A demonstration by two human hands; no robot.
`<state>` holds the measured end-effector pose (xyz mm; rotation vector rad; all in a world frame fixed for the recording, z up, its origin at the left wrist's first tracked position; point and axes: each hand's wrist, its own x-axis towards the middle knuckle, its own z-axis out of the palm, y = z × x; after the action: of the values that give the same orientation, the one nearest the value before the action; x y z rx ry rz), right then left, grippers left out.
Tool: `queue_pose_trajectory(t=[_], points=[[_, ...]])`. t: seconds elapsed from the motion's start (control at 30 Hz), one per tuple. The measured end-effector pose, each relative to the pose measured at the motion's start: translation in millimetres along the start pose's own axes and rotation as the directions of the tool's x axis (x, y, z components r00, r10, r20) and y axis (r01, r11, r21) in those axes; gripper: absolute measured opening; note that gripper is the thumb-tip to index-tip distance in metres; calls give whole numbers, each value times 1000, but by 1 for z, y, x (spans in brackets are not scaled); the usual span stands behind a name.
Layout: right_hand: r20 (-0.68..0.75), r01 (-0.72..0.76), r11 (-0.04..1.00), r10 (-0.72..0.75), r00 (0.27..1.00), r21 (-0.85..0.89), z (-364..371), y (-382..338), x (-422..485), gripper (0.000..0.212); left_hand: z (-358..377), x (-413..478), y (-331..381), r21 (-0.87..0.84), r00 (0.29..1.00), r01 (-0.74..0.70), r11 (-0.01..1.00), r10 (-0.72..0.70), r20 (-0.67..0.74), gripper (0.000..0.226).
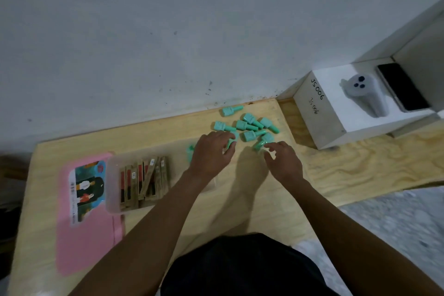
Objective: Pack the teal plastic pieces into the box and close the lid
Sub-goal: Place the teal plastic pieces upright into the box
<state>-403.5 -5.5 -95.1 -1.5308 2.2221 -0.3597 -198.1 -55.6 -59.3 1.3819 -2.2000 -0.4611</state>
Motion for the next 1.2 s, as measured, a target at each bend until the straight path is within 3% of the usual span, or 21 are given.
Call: queue_pose_trajectory(t=[0.1, 0.23, 0.43, 0.57, 0.73, 0.83, 0.9, 0.97, 1.03, 1.1, 1.2], points=[[69, 61, 991, -53, 996, -121, -9, 18, 9, 32, 28, 26, 12, 63, 978, 17, 998, -30, 208, 29], [170, 323, 899, -283, 944, -296, -11, 23, 29, 38, 62, 61, 21, 218, 893, 20, 976, -115, 435, 39], [246, 499, 783, -435, 866, -371, -1, 22, 58, 42, 91, 86, 28, 382, 858, -34, 923, -169, 485, 29], [244, 486, 778, -420, 874, -399, 0, 26, 72, 33, 102, 90, 29, 335, 837, 18, 942, -197, 510, 27], [236, 444, 837, -384, 893, -319, -6, 30, 74, 31, 106, 90, 28, 205, 789, 211, 956, -291, 541, 28], [128, 306, 932, -285, 950, -196, -8, 34, 67, 27, 99, 90, 24, 92, 769, 318, 944, -313, 558, 30], [65, 123, 992, -125, 990, 38, -9, 33, 61, 24, 86, 89, 21, -14, 776, 391, 920, -321, 543, 32], [77, -40, 937, 14, 997, 348, -11, 26, 52, 24, 66, 86, 19, -164, 774, 487, 858, -337, 536, 34], [121, -116, 820, 58, 991, 560, -16, 13, 39, 21, 44, 79, 18, -365, 741, 620, 694, -367, 562, 28], [156, -131, 759, 38, 987, 638, -20, -2, 28, 19, 23, 71, 15, -506, 704, 703, 499, -391, 593, 19], [165, -103, 752, -8, 986, 651, -24, -25, 16, 25, -7, 55, 8, -638, 698, 709, 299, -424, 577, 5]])
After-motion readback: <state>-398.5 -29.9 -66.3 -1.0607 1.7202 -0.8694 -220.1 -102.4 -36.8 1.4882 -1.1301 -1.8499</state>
